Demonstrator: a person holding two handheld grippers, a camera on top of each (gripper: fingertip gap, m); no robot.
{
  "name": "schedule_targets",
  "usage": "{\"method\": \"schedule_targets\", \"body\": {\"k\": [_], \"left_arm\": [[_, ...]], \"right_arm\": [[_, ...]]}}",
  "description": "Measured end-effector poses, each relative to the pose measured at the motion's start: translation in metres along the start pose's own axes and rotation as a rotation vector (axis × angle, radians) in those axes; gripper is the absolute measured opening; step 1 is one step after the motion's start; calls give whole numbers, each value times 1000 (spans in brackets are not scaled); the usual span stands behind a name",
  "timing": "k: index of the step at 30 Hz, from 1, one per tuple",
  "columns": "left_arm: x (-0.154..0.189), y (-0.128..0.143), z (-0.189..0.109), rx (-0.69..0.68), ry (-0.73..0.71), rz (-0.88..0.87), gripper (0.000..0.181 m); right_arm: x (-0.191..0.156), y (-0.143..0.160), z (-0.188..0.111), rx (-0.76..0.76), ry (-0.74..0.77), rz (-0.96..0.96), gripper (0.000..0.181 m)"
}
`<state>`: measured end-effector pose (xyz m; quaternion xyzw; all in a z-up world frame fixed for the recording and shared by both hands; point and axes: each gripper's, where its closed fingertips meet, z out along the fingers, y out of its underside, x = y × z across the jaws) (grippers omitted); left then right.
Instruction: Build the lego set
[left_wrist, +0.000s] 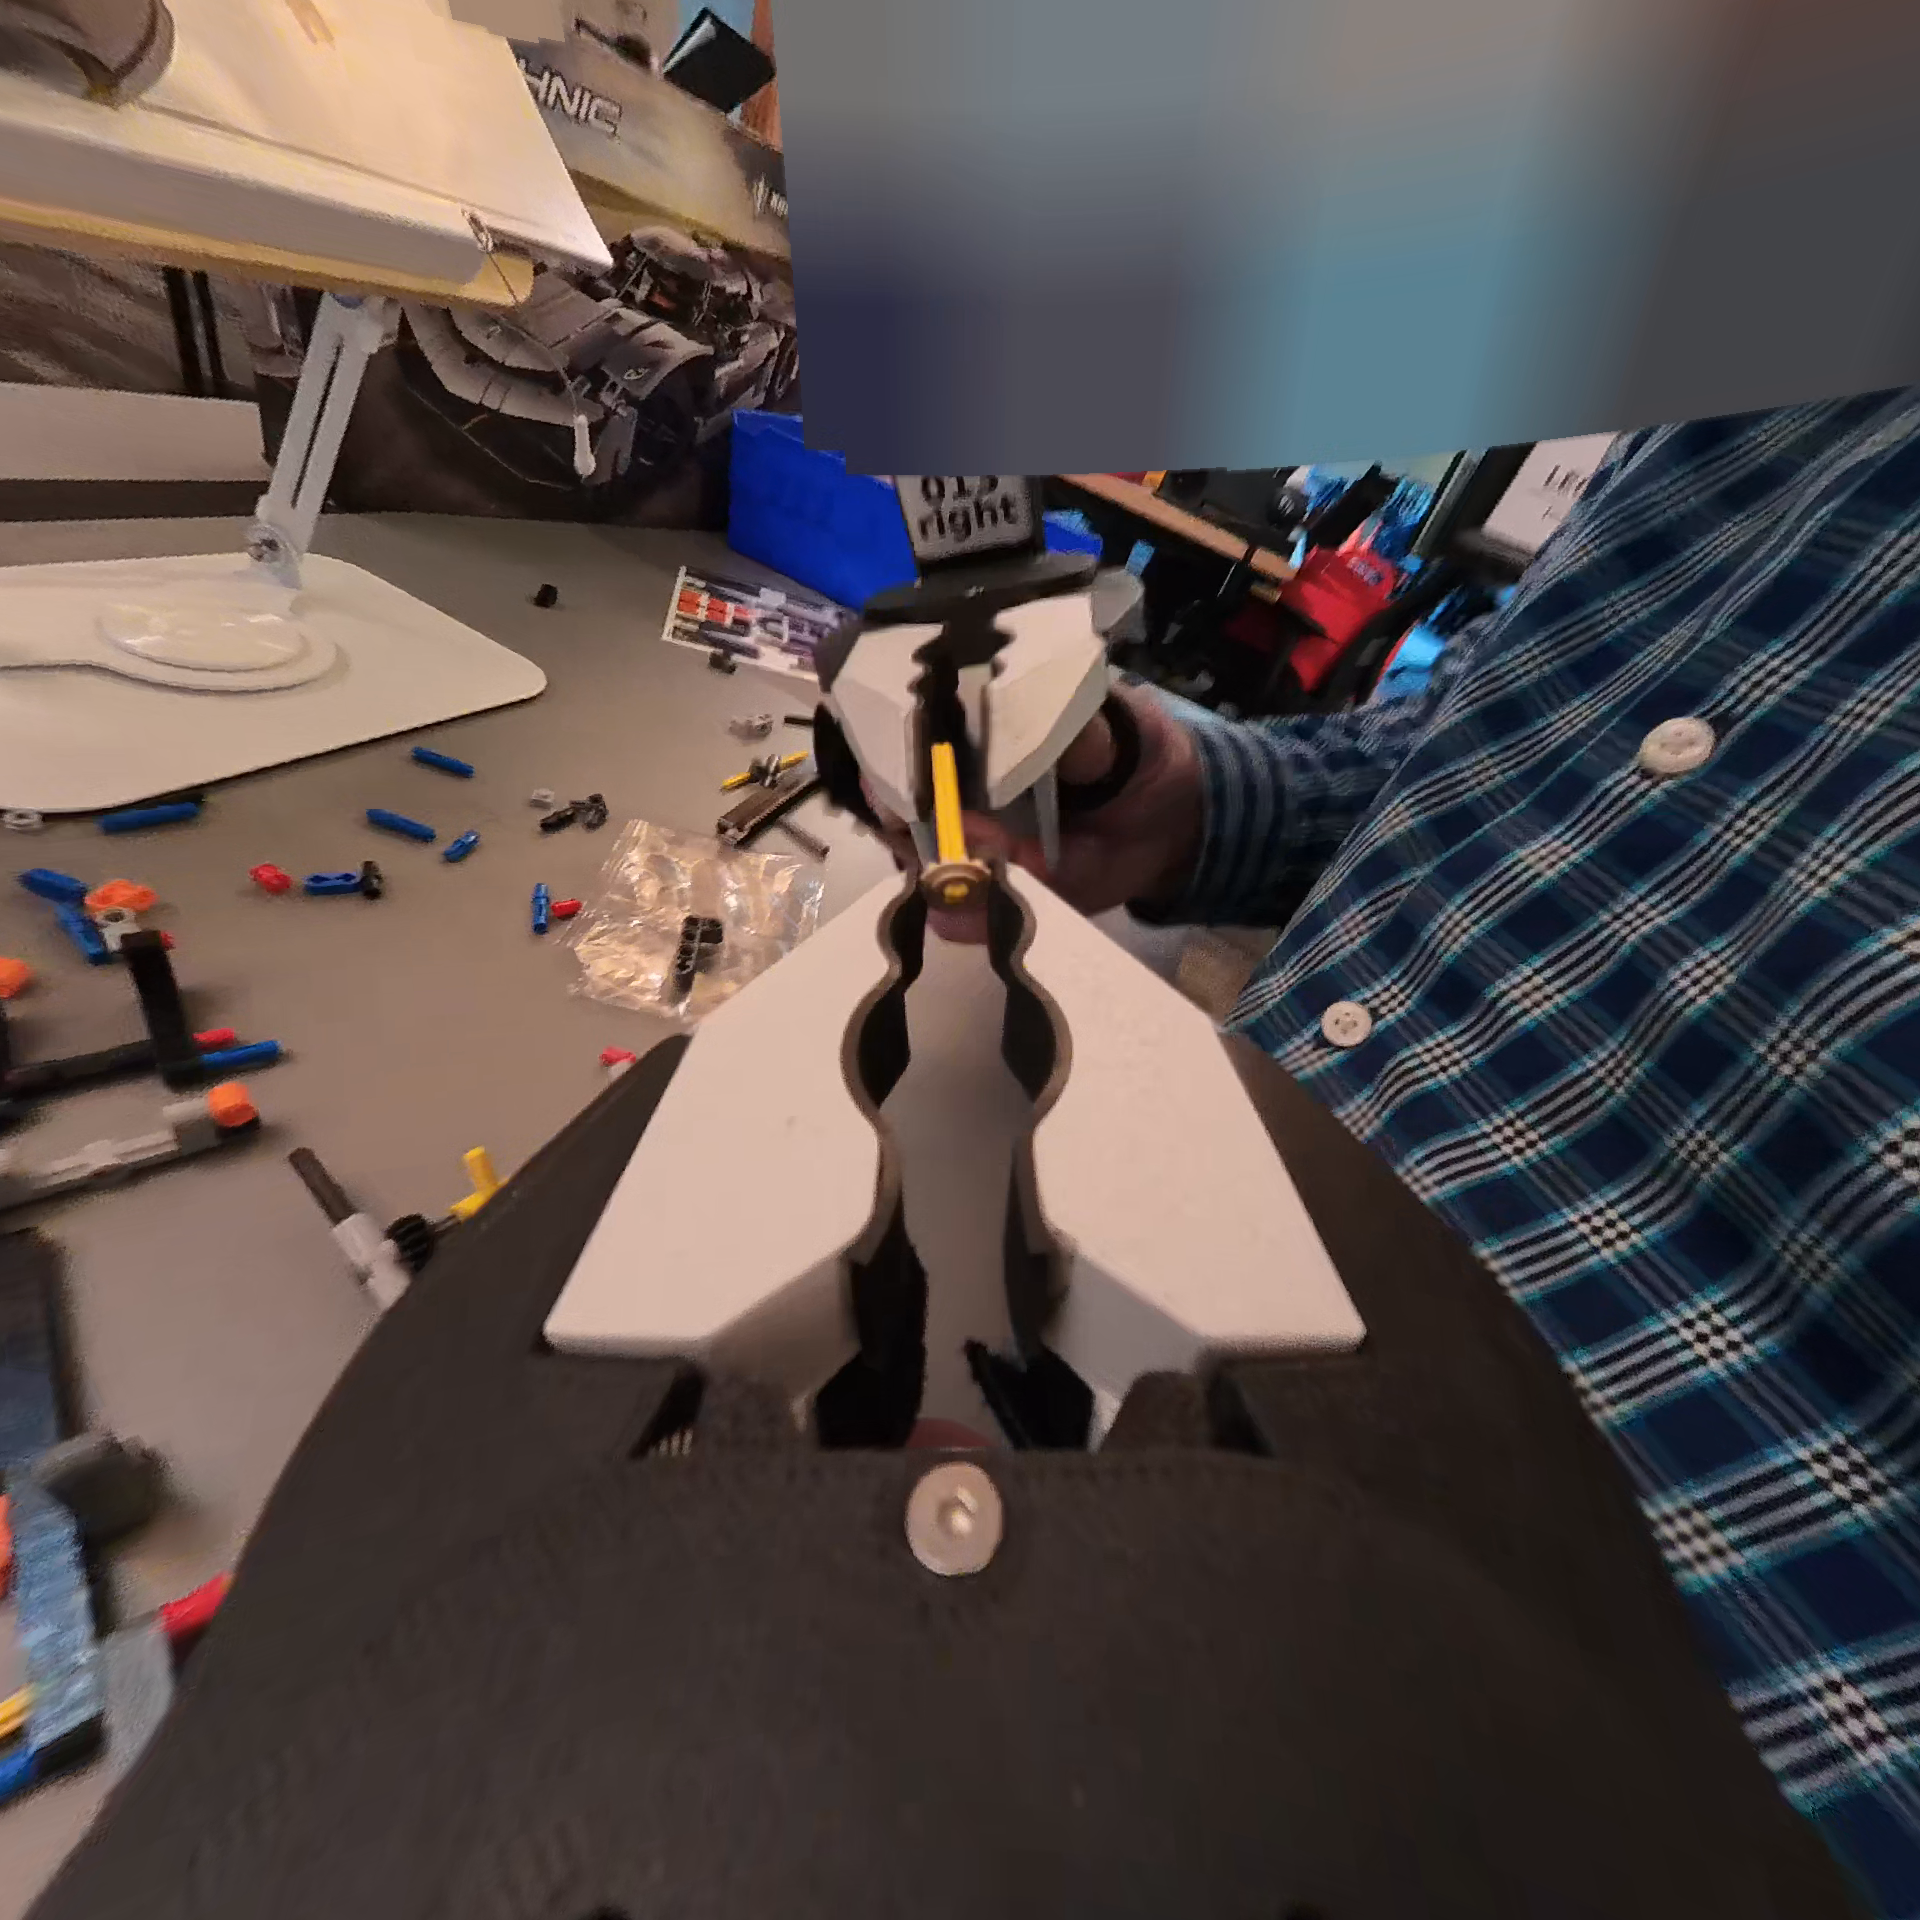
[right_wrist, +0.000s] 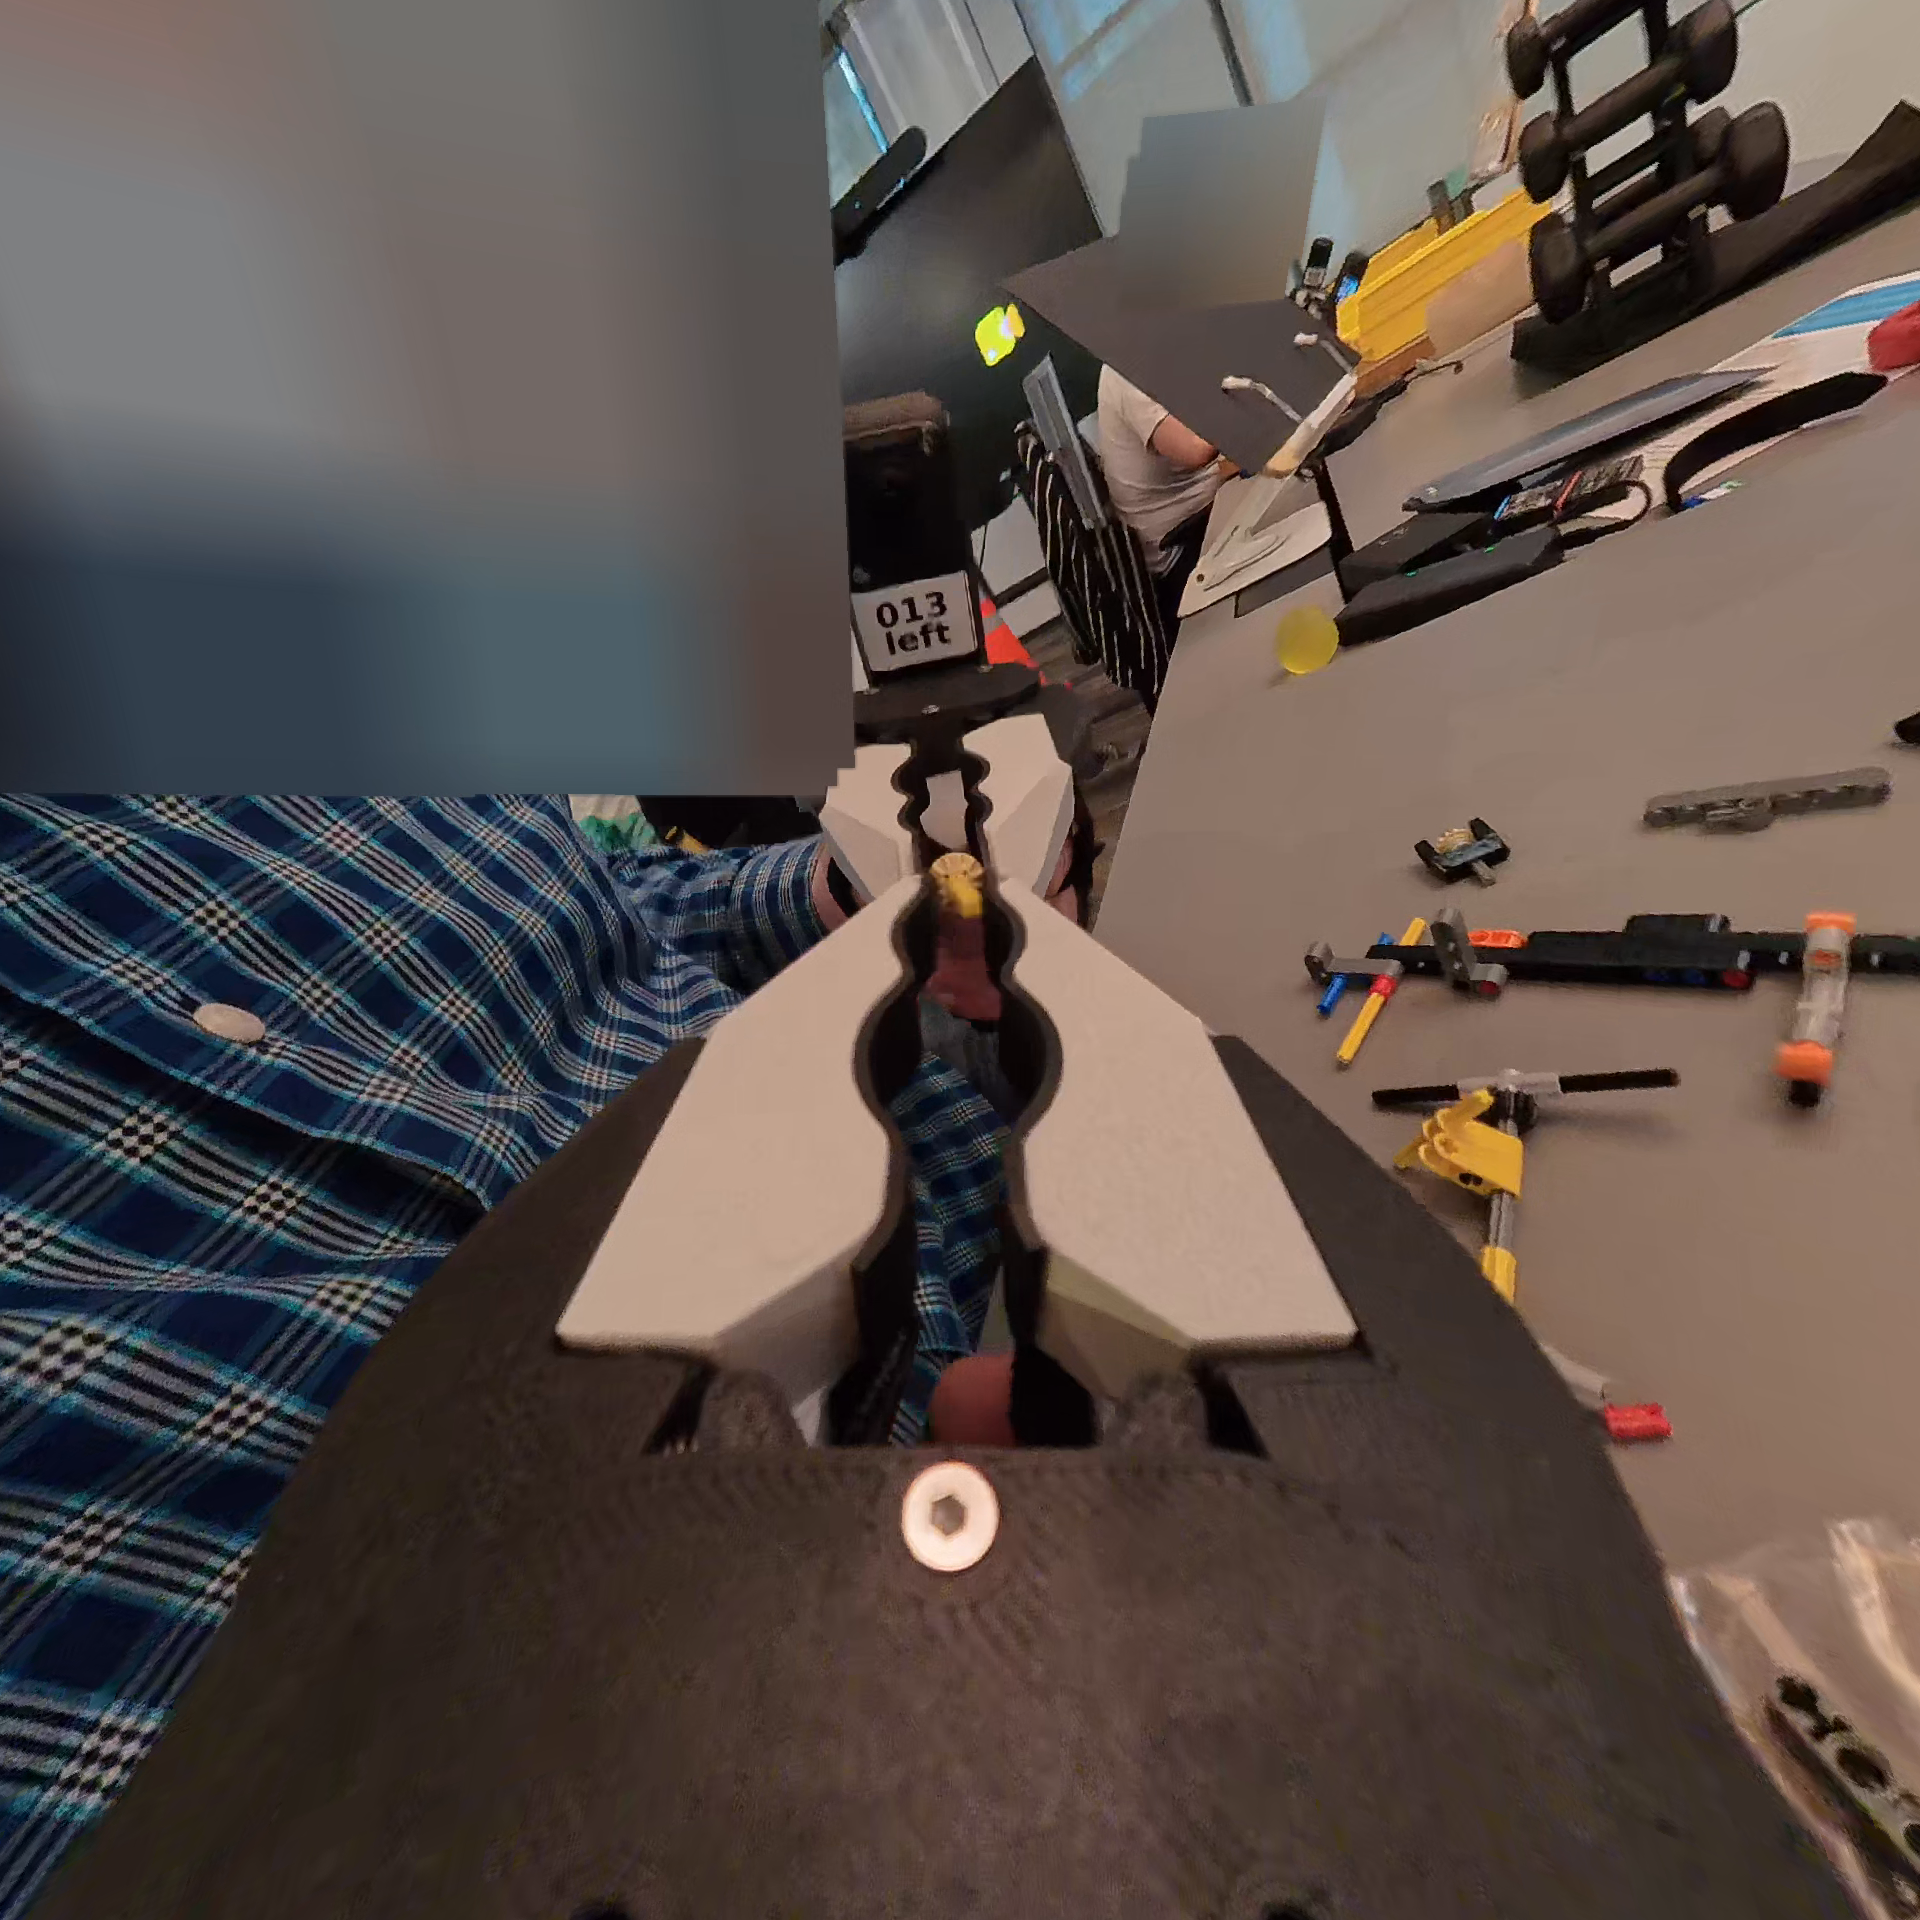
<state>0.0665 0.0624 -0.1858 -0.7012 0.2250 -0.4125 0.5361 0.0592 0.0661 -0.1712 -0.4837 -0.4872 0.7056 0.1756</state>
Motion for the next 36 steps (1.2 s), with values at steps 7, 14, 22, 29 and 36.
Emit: {"method": "schedule_targets", "body": {"k": [7, 14, 22, 29, 36], "left_arm": [[-1, 10, -12, -138, -52, 107, 9], [-5, 10, -26, -190, -70, 146, 10], [-7, 7, -34, -162, -55, 142, 9], [-9, 6, -40, -141, -48, 131, 10], [-7, 11, -42, -146, -31, 119, 9]], "right_arm": [[2, 2, 18, -118, 18, -100, 0], [8, 9, 29, -190, 29, -96, 6], [10, 18, 37, -271, 16, -97, 7], [8, 16, 41, -266, -9, -87, 2], [8, 21, 42, -295, -1, -86, 1]]}}
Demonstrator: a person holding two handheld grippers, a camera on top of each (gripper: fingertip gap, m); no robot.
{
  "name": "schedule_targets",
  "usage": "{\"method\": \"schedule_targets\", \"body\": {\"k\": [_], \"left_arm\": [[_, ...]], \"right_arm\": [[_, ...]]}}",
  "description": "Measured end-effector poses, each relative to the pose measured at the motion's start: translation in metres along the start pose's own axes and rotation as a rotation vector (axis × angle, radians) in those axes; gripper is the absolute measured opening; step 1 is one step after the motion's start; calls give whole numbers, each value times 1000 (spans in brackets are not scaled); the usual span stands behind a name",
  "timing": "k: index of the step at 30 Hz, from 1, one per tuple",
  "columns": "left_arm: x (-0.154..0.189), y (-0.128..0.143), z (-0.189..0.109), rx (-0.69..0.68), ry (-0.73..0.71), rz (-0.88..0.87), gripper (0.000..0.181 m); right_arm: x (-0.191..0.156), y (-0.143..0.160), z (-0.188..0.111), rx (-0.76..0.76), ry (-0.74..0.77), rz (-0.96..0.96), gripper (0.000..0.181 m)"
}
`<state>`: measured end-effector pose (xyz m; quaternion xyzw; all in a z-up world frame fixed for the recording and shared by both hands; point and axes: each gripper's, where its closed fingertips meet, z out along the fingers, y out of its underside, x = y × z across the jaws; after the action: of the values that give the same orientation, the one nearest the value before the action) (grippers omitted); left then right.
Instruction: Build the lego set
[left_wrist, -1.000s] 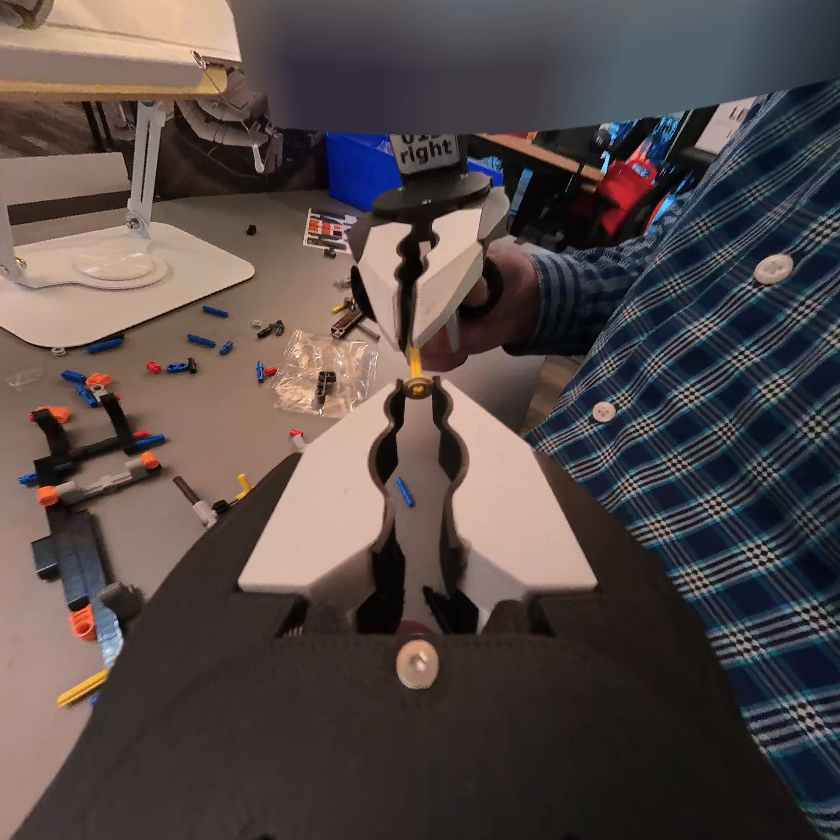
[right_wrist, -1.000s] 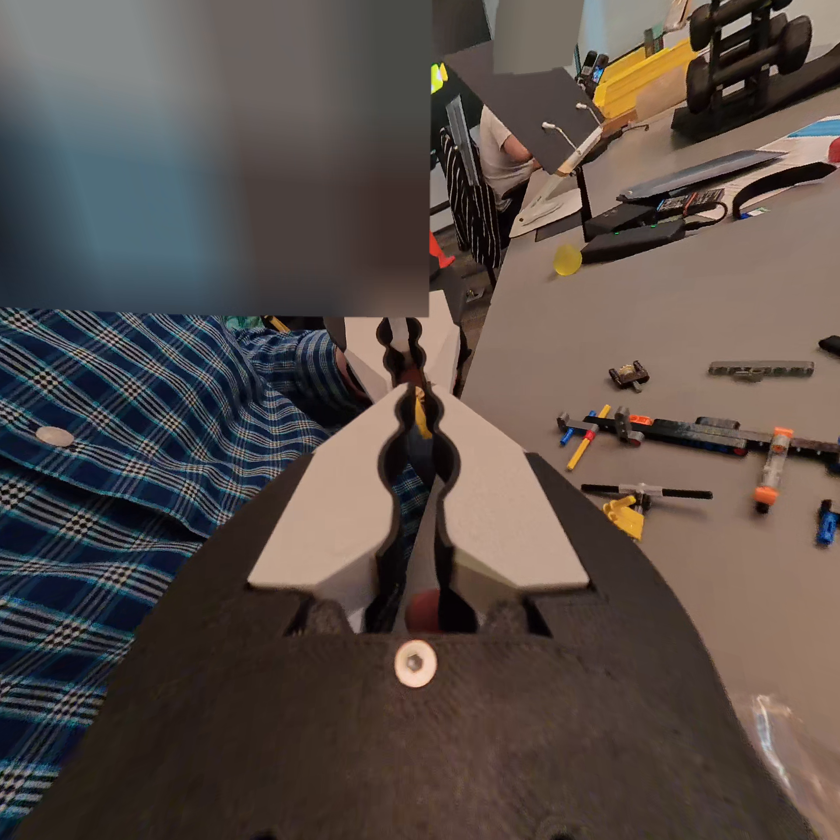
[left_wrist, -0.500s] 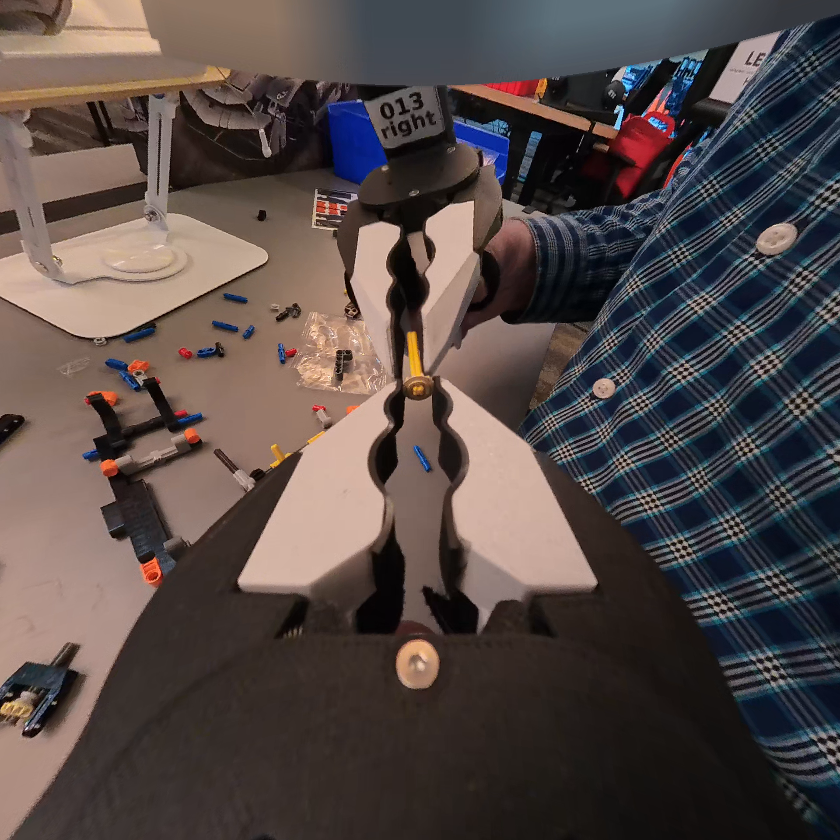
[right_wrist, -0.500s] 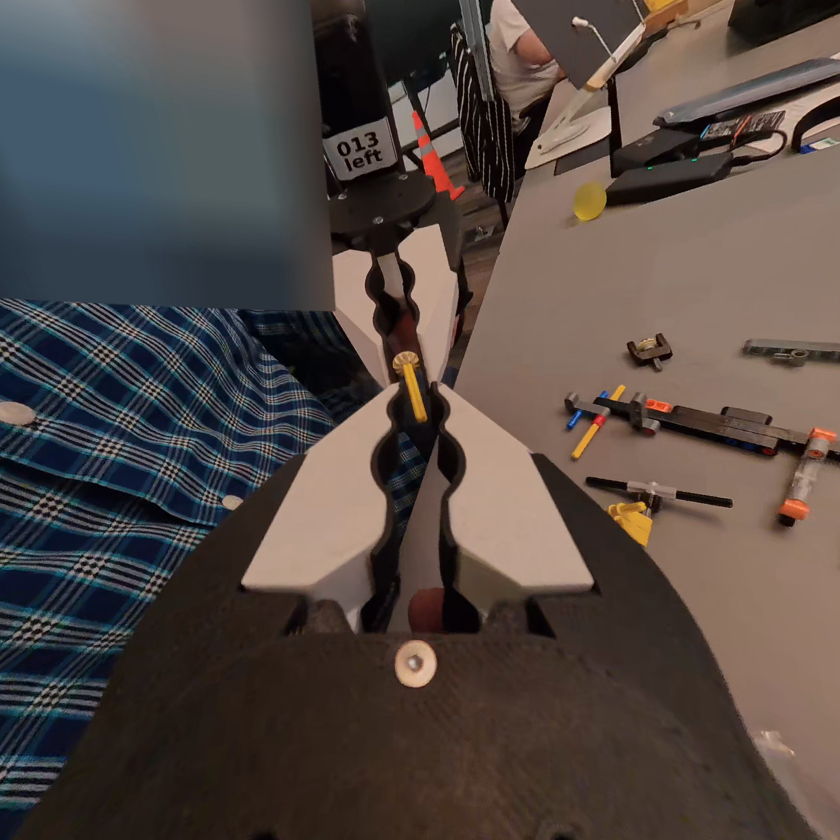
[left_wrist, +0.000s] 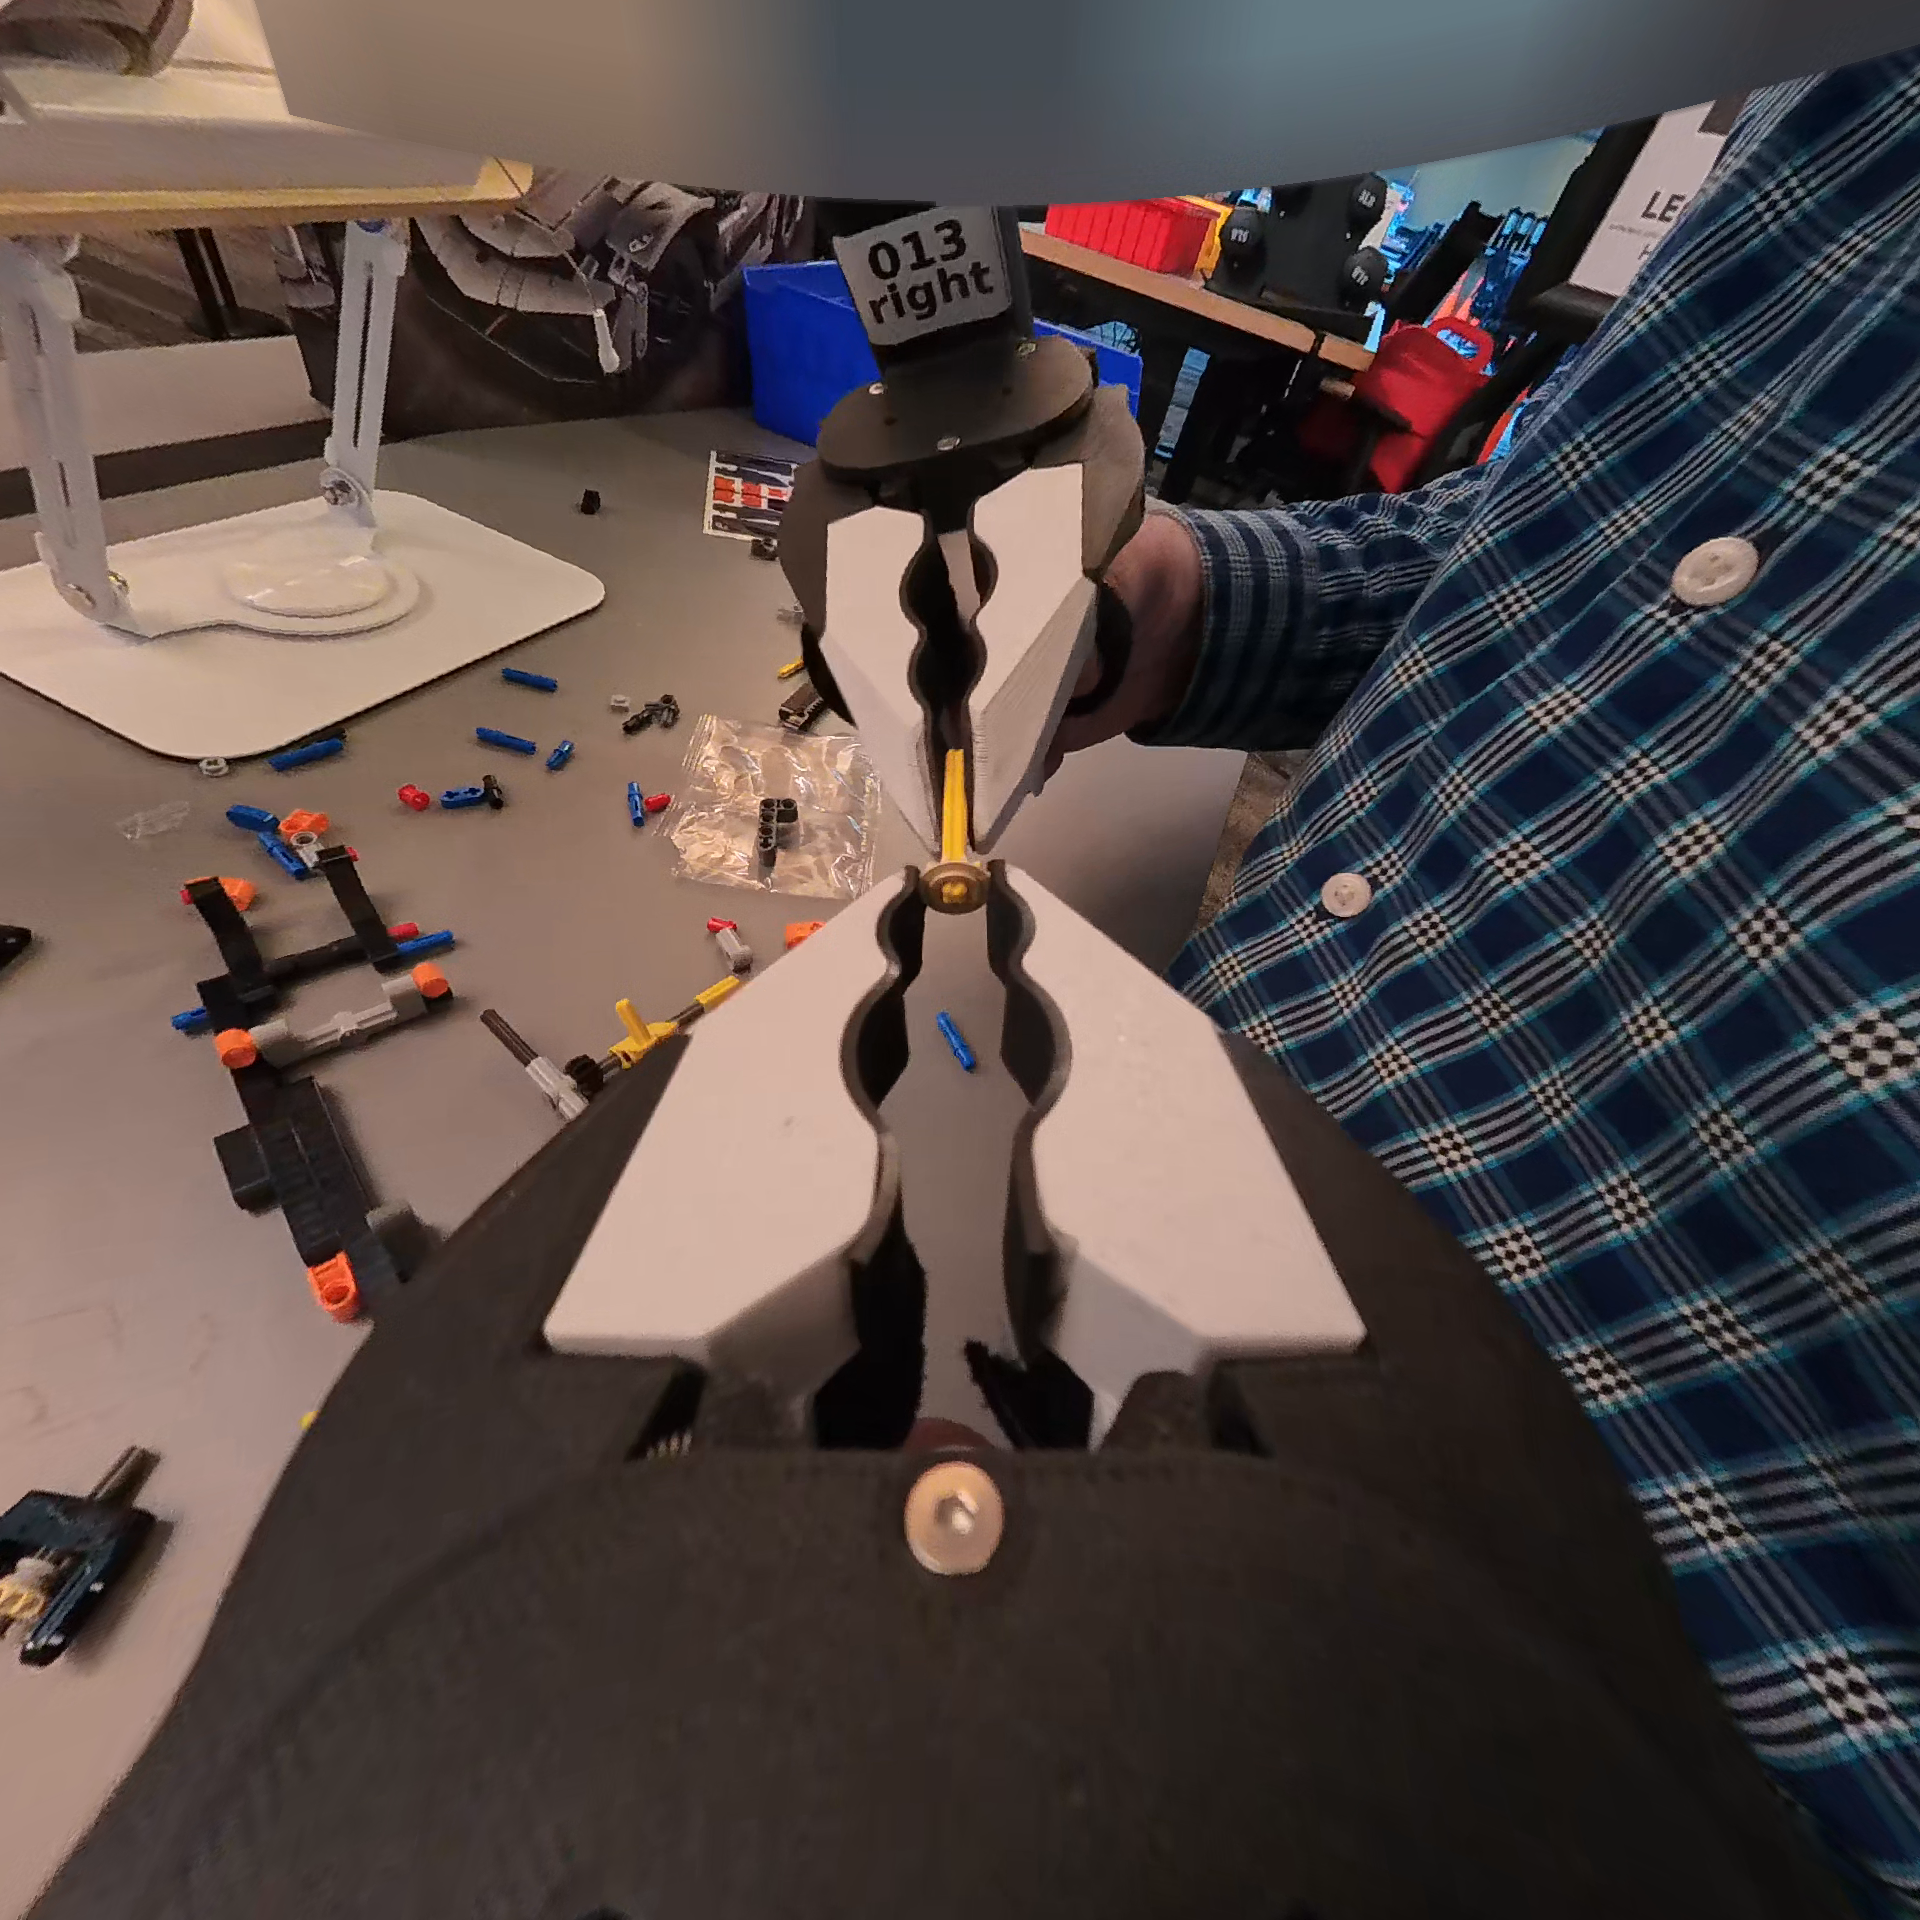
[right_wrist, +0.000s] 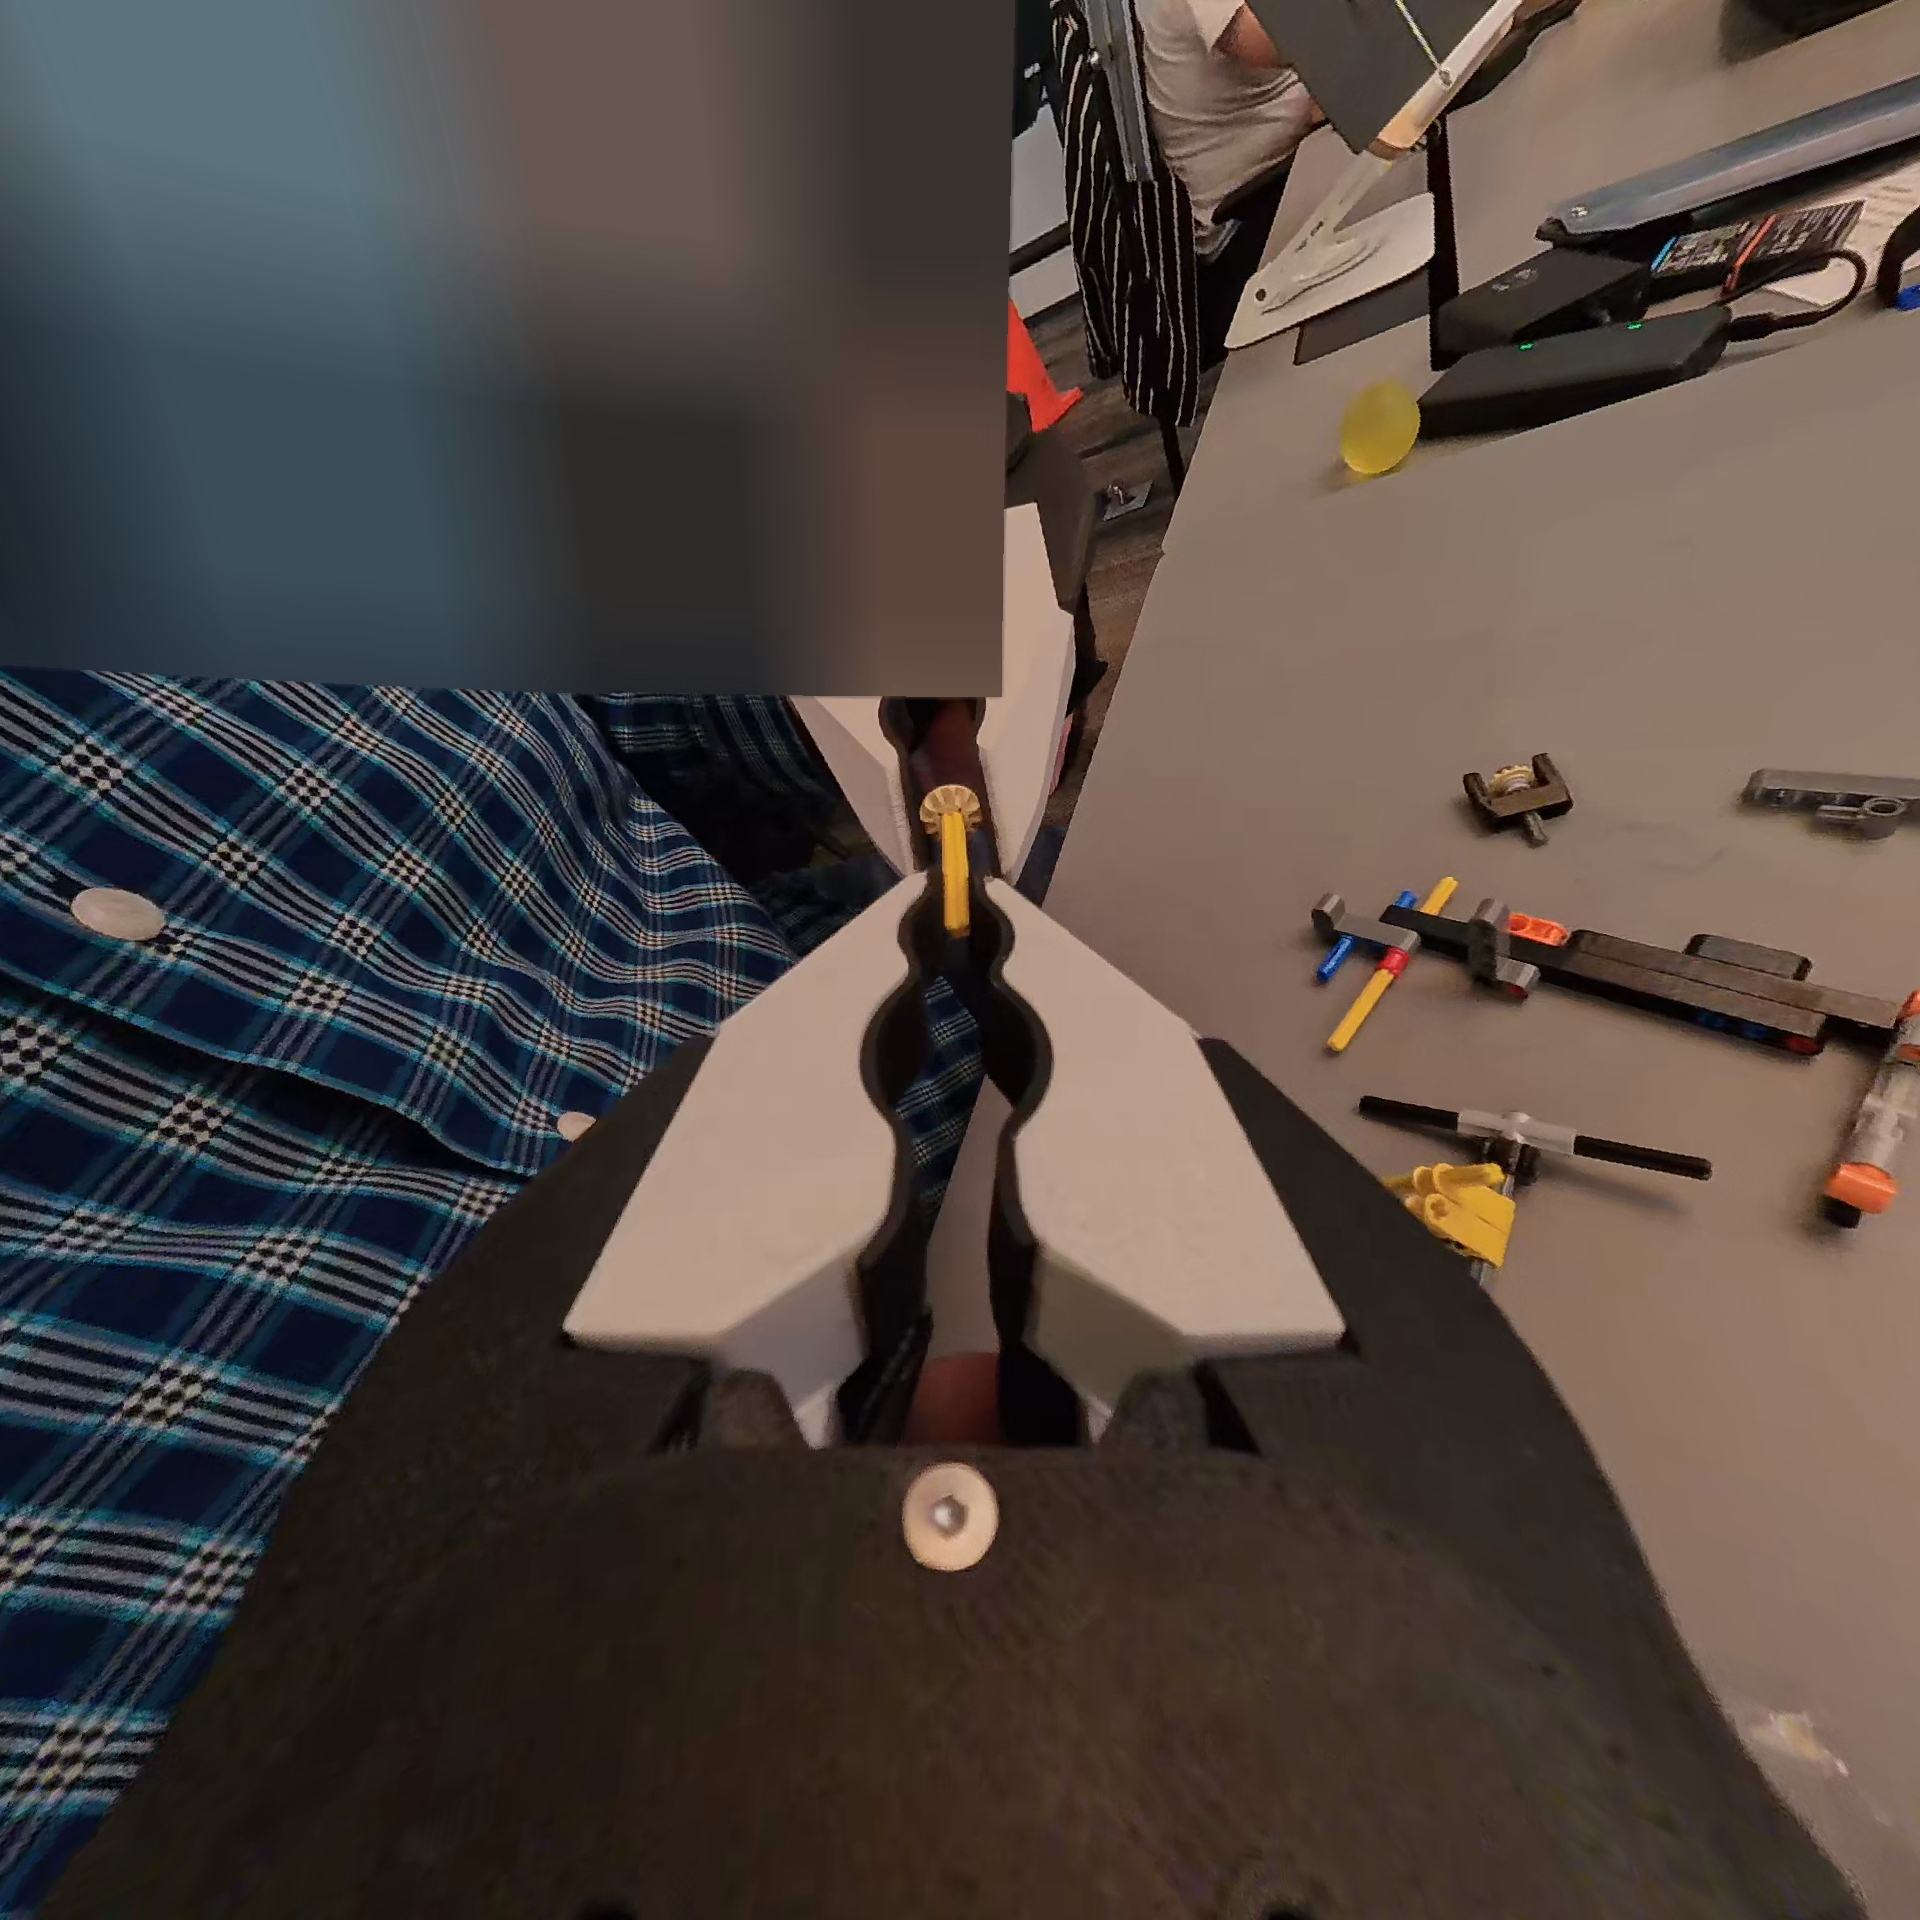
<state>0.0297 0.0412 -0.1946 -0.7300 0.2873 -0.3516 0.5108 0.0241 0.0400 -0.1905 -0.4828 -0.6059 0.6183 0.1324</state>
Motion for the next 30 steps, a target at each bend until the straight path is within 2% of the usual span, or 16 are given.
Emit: {"method": "schedule_targets", "body": {"k": [15, 18, 22, 27, 30], "left_arm": [[6, 13, 3, -48, 30, -2, 9], [3, 20, 4, -96, 8, 28, 9], [2, 15, 1, -57, 35, -39, 10], [-16, 9, -21, -77, -39, -14, 30], [-61, 18, -48, -162, -226, -27, 34]], "right_arm": [[-2, 12, 9, -34, -27, -2, 2], [1, 17, 11, -61, -12, -9, 1], [1, 13, 12, -41, -10, 2, 1], [15, 8, 6, -60, 81, -28, 1], [23, 10, 6, -61, 110, -7, 1]]}}
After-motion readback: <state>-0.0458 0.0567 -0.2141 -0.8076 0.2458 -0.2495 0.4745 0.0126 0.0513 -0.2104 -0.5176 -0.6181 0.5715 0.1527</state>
